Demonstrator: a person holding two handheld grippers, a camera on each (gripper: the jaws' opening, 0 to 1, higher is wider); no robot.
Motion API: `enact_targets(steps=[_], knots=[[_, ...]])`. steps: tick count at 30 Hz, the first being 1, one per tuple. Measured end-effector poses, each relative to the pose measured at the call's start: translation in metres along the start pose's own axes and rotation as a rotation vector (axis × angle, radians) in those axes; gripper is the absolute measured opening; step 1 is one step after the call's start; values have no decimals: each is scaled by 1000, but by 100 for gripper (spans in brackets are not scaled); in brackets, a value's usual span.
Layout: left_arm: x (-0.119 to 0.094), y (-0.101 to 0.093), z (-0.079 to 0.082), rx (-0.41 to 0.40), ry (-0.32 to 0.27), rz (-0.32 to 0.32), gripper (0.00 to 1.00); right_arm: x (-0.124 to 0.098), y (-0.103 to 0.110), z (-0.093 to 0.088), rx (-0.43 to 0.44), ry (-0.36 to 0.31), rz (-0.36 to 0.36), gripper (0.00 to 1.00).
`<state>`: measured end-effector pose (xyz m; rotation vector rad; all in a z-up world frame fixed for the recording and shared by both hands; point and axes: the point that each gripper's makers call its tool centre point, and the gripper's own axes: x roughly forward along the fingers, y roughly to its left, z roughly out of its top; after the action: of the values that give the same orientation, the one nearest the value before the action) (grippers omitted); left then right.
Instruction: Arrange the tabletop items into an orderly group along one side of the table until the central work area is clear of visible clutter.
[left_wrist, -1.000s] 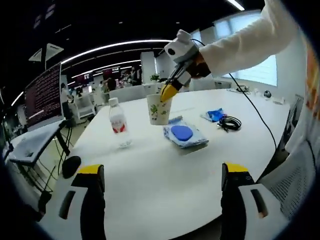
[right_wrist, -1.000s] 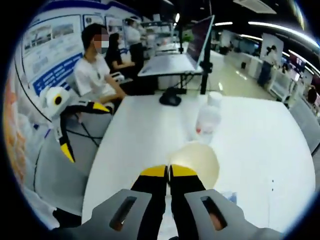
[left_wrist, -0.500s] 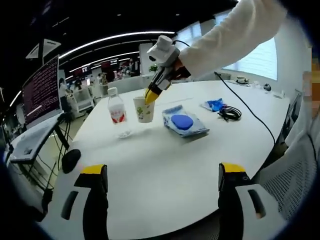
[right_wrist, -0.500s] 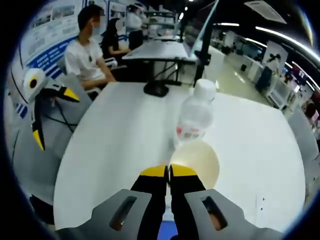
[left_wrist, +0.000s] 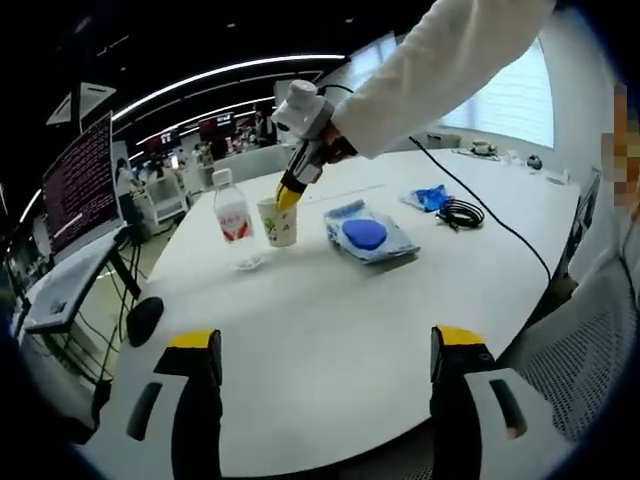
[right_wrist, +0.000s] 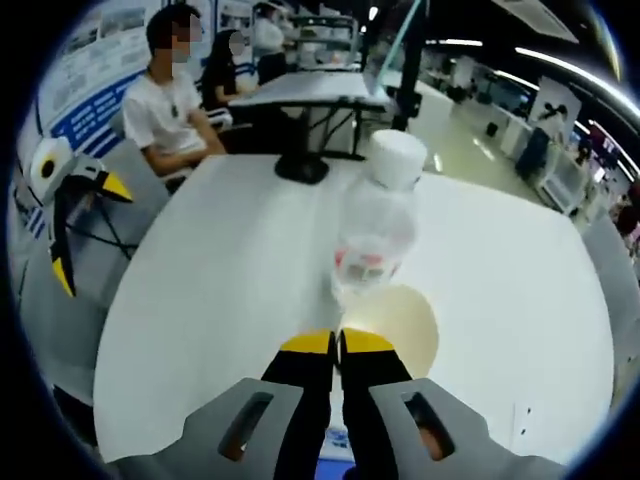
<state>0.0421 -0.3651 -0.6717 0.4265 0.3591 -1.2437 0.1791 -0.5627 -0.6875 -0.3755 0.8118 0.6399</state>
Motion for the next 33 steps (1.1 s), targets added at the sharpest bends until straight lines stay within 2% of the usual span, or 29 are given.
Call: enact_targets(steps=[3,12,20,27,33], knots=[[0,1,-2,-3,11,5,86,6,3,-4,-21,16,7,0],[2,0,-4,3,21,1,85,14,6,-1,-34,6,31,0],[3,0,-6,8,33,1,85,16,7,-6,-5,14,38,1],[4,-2,-9,15,49,-6,86,11,4,-7,54,19,21,16],[4,1,-9,11,50,4,86,-5,10,0,123,-20,11,25]])
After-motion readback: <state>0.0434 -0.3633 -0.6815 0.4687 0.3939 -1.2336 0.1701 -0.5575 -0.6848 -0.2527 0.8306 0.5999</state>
